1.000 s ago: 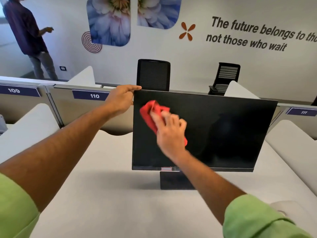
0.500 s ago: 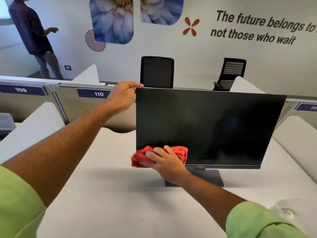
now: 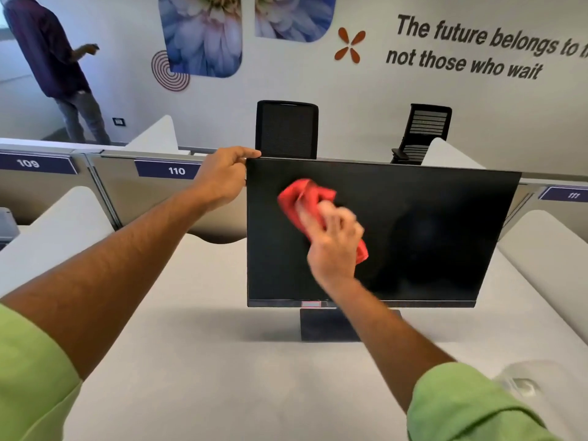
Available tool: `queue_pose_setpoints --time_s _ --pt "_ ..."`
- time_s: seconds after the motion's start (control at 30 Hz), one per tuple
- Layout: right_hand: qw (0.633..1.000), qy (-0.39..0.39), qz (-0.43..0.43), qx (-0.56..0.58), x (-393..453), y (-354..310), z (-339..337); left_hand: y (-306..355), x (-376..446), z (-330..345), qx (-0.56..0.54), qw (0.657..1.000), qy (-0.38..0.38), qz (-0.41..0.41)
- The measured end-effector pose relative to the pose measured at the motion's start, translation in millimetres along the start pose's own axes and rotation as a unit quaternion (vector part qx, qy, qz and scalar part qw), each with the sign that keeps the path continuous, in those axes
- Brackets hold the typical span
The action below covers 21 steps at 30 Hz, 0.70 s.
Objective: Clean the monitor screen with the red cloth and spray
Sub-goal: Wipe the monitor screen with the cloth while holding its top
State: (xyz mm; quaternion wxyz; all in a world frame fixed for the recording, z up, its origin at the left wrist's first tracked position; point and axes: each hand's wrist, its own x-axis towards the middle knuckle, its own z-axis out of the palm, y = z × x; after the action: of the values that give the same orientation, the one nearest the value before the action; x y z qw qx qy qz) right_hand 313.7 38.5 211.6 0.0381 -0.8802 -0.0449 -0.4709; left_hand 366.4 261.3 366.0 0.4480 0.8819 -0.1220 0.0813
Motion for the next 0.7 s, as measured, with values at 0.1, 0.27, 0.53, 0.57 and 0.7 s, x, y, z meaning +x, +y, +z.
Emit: queue_pose_setpoints --time_s 0.1,0.27,0.53,0.57,0.7 --pt "0.959 -0.125 -0.254 0.019 -79.1 -10.9 13.2 -4.1 -3.5 -1.8 -0.017 1.0 -0.001 -0.002" --pt "0.906 -0.178 -0.385 0.01 -87.5 13.3 13.2 -1.7 -6.4 2.7 -0.002 1.0 0.001 0.02" --pt "0.992 0.038 0.111 0.053 57.7 75.7 -24.2 -1.4 -4.0 5.6 0.017 1.0 0.002 0.025" --pt "0.988 0.043 0.142 0.052 56.0 71.0 -23.7 -1.0 -4.0 6.2 0.015 1.0 0.005 0.026" --pt "0.996 -0.008 0.078 0.034 -10.6 26.8 -8.0 -3.6 -6.0 4.9 0.022 1.0 0.011 0.018"
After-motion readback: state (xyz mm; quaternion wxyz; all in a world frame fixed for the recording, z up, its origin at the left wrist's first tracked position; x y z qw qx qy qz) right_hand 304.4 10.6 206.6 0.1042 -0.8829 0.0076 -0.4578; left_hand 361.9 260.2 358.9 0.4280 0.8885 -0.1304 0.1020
